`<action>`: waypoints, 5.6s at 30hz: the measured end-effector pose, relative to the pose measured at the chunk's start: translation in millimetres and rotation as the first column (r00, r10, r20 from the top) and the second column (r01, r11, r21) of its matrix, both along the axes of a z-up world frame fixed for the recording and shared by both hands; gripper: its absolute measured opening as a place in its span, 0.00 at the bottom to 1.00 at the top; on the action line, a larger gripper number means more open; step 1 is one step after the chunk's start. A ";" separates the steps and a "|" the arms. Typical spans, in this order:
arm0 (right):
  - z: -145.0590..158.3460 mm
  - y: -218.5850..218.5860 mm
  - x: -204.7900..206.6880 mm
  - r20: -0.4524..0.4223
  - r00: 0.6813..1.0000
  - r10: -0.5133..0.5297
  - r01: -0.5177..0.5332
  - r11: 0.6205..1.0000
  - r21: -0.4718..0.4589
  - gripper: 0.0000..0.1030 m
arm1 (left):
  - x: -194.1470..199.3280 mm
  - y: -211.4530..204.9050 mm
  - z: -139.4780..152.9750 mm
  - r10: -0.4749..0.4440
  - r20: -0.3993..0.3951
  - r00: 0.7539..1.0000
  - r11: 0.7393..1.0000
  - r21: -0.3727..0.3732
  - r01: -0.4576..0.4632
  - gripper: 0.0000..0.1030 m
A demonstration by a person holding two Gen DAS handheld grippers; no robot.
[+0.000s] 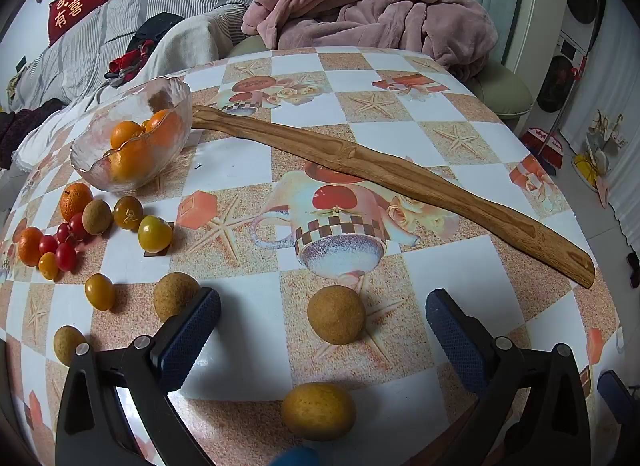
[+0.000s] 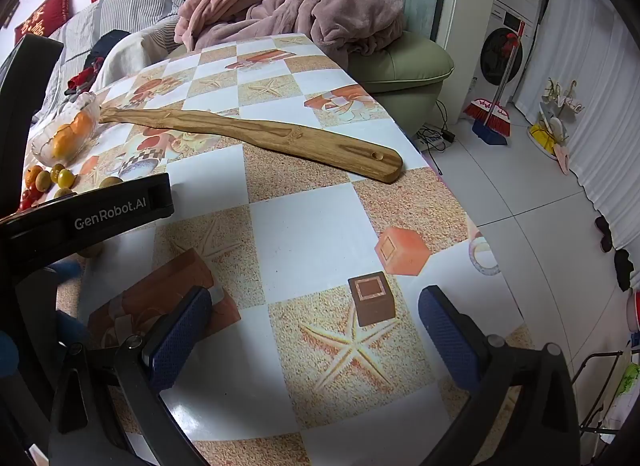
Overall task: Organize fruits
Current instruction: 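Grasp a brown round fruit with the right gripper, then grasp another brown round fruit with the left gripper while the right gripper holds its fruit, then carry both brown fruits into the white tray and open both grippers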
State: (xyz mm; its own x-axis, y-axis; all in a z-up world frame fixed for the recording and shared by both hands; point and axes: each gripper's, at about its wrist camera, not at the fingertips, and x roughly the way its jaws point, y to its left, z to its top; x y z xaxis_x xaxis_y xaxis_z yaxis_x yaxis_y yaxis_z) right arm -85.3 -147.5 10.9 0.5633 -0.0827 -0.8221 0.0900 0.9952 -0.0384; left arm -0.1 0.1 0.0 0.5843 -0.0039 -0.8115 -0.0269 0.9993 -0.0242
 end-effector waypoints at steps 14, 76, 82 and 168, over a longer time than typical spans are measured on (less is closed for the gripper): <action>1.1 2.4 21.5 -0.186 0.982 0.035 -0.041 0.999 -0.028 1.00 | -29.3 55.0 50.9 0.021 -0.063 0.998 0.998 0.064 -0.017 1.00; 24.0 100.6 83.2 -0.272 0.890 0.365 -0.293 0.917 0.271 0.25 | -36.3 145.4 17.3 0.034 -0.253 0.967 0.992 -0.110 -0.064 0.04; 24.4 99.0 83.8 -0.269 0.892 0.363 -0.291 0.917 0.272 0.25 | -29.2 147.3 16.0 0.046 -0.251 0.967 0.993 -0.091 -0.071 0.04; 58.0 270.4 25.9 -0.228 0.714 0.662 -0.572 0.739 0.354 0.26 | -158.5 295.0 88.2 0.280 -0.135 0.950 0.946 -0.131 -0.297 0.26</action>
State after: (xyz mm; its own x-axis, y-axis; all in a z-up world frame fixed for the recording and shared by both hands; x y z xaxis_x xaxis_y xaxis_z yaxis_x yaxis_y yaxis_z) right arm -59.5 122.9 68.9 0.1182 0.4125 -0.9032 -0.5209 0.8002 0.2973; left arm -158.6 295.1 88.2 0.4830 0.0264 -0.8752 -0.3248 0.9336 -0.1511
